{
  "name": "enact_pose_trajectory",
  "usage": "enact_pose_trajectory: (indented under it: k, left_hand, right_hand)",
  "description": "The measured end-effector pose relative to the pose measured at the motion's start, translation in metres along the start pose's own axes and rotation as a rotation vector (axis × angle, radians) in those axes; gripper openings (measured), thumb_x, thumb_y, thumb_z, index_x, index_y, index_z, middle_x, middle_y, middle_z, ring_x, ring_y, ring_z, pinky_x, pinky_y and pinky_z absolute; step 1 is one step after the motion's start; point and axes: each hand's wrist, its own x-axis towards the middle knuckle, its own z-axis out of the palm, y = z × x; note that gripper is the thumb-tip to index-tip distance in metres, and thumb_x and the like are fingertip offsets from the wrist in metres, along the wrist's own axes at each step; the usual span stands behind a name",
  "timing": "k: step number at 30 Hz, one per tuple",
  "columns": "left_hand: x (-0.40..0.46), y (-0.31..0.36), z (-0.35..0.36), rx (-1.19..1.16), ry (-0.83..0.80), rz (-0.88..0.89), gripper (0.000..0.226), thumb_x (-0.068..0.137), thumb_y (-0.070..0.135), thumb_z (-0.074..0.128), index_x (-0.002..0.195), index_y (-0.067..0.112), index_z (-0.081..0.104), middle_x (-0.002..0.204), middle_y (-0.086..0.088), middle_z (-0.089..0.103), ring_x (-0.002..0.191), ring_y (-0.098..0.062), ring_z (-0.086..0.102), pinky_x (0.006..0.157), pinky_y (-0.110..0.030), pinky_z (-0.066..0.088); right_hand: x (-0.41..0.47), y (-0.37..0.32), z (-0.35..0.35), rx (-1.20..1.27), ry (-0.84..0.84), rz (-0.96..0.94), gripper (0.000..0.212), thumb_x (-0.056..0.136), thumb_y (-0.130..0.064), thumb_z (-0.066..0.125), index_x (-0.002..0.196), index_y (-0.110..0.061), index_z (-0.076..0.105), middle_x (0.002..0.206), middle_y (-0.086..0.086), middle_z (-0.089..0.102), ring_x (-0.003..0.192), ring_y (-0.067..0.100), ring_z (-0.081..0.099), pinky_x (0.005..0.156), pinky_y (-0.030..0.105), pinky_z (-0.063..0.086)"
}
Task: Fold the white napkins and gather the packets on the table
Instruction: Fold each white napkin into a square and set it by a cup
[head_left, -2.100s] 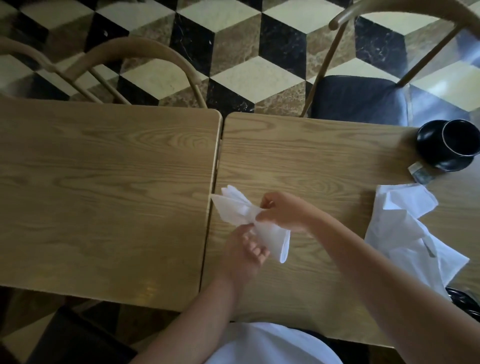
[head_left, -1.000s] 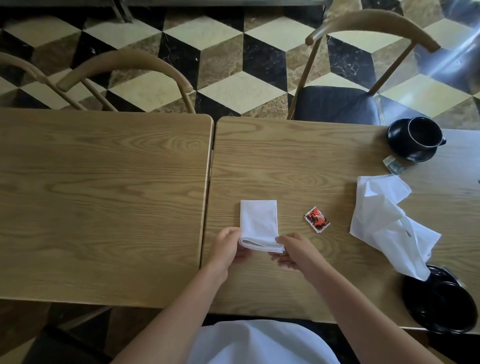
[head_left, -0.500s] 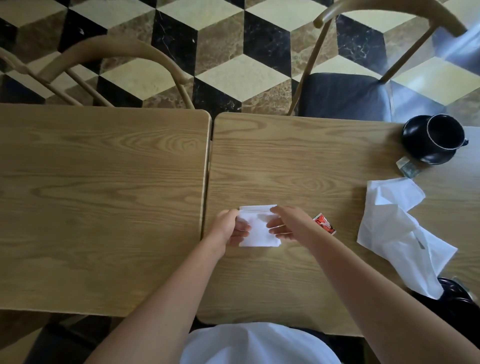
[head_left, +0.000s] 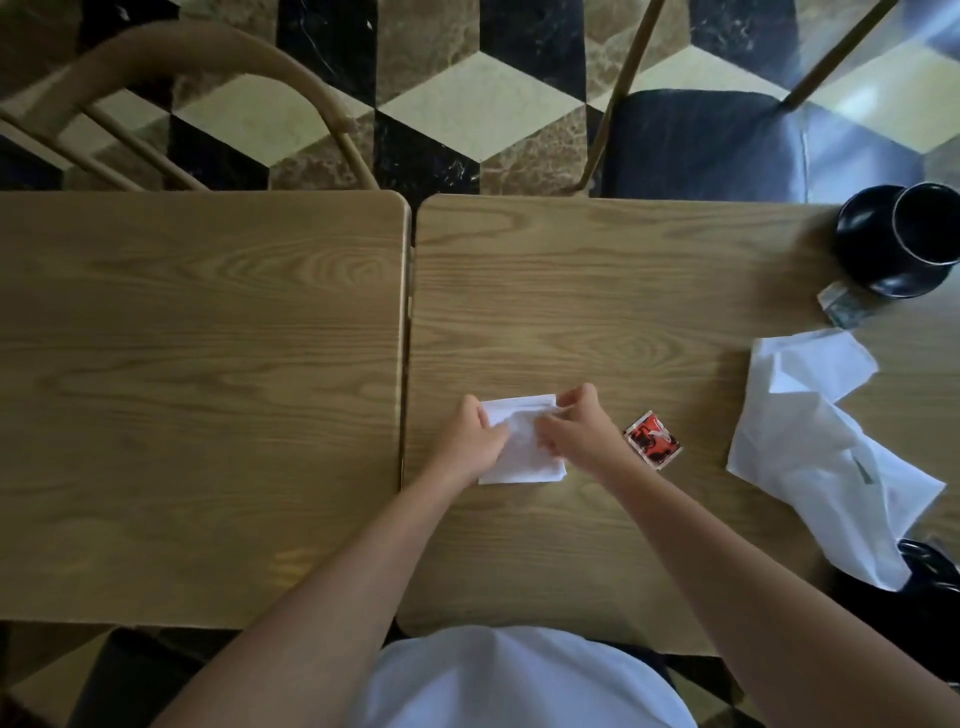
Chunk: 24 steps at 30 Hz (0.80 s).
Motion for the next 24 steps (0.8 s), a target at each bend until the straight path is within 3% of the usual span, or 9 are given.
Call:
enact_pose_trajectory:
  k: [2, 5, 9, 11, 15, 21, 24]
  left_hand:
    - [-0.010, -0.007, 0.000, 0.314, 0.037, 0.197, 0.012, 0.085, 0.015, 0.057, 0.078, 0.017, 0.048, 0.077, -0.004, 0.064, 0.076, -0.030, 0.063, 0.066, -0.036, 0.048]
    - [-0.025, -0.014, 0.003, 0.602, -0.010, 0.425, 0.008, 0.088, 0.018, 0.058, 0.087, 0.018, 0.050, 0.092, -0.005, 0.066, 0.088, -0.029, 0.064, 0.070, -0.040, 0.050]
    - [-0.015, -0.010, 0.009, 0.835, -0.050, 0.473, 0.043, 0.086, 0.024, 0.073, 0.118, 0.011, 0.047, 0.123, -0.010, 0.058, 0.117, -0.028, 0.055, 0.092, -0.038, 0.046]
    - [-0.007, -0.001, 0.011, 0.913, -0.033, 0.458, 0.049, 0.085, 0.029, 0.074, 0.120, 0.010, 0.045, 0.127, -0.012, 0.057, 0.121, -0.028, 0.054, 0.095, -0.036, 0.044]
    - [0.006, 0.008, 0.013, 1.054, -0.009, 0.403, 0.063, 0.081, 0.042, 0.075, 0.123, 0.009, 0.041, 0.126, -0.012, 0.056, 0.118, -0.030, 0.058, 0.093, -0.039, 0.047]
    - [0.017, 0.010, 0.027, 1.179, 0.047, 0.329, 0.049, 0.089, 0.031, 0.065, 0.125, 0.009, 0.040, 0.129, -0.013, 0.054, 0.118, -0.030, 0.058, 0.089, -0.039, 0.050]
    - [0.019, 0.013, 0.031, 1.192, 0.067, 0.303, 0.046, 0.089, 0.028, 0.064, 0.124, 0.008, 0.041, 0.128, -0.015, 0.055, 0.116, -0.031, 0.059, 0.088, -0.039, 0.050]
  right_hand:
    - [-0.010, 0.007, -0.001, -0.275, 0.085, -0.169, 0.022, 0.087, -0.017, 0.058, 0.107, -0.016, 0.048, 0.086, 0.001, 0.070, 0.074, 0.025, 0.067, 0.065, 0.039, 0.054]
    - [-0.022, 0.019, 0.003, -0.683, 0.024, -0.406, 0.018, 0.088, -0.023, 0.060, 0.103, -0.019, 0.051, 0.095, -0.001, 0.069, 0.083, 0.028, 0.067, 0.068, 0.036, 0.052]
    - [-0.014, 0.018, 0.017, -1.079, -0.070, -0.610, 0.039, 0.086, -0.031, 0.072, 0.116, -0.014, 0.052, 0.119, 0.005, 0.061, 0.115, 0.028, 0.058, 0.088, 0.037, 0.046]
    - [-0.003, 0.011, 0.019, -1.145, -0.089, -0.582, 0.054, 0.081, -0.032, 0.079, 0.123, -0.014, 0.051, 0.125, 0.005, 0.058, 0.121, 0.025, 0.054, 0.097, 0.037, 0.047]
    - [0.011, 0.001, 0.014, -1.259, -0.110, -0.542, 0.062, 0.075, -0.036, 0.083, 0.121, -0.013, 0.049, 0.123, 0.004, 0.057, 0.118, 0.022, 0.055, 0.095, 0.034, 0.046]
    - [0.017, 0.003, 0.020, -1.290, -0.047, -0.551, 0.057, 0.081, -0.032, 0.075, 0.126, -0.014, 0.045, 0.130, 0.003, 0.053, 0.122, 0.022, 0.051, 0.096, 0.032, 0.042]
    - [0.022, 0.005, 0.021, -1.256, -0.056, -0.543, 0.062, 0.078, -0.039, 0.075, 0.126, -0.014, 0.045, 0.128, 0.002, 0.053, 0.122, 0.022, 0.050, 0.097, 0.032, 0.041]
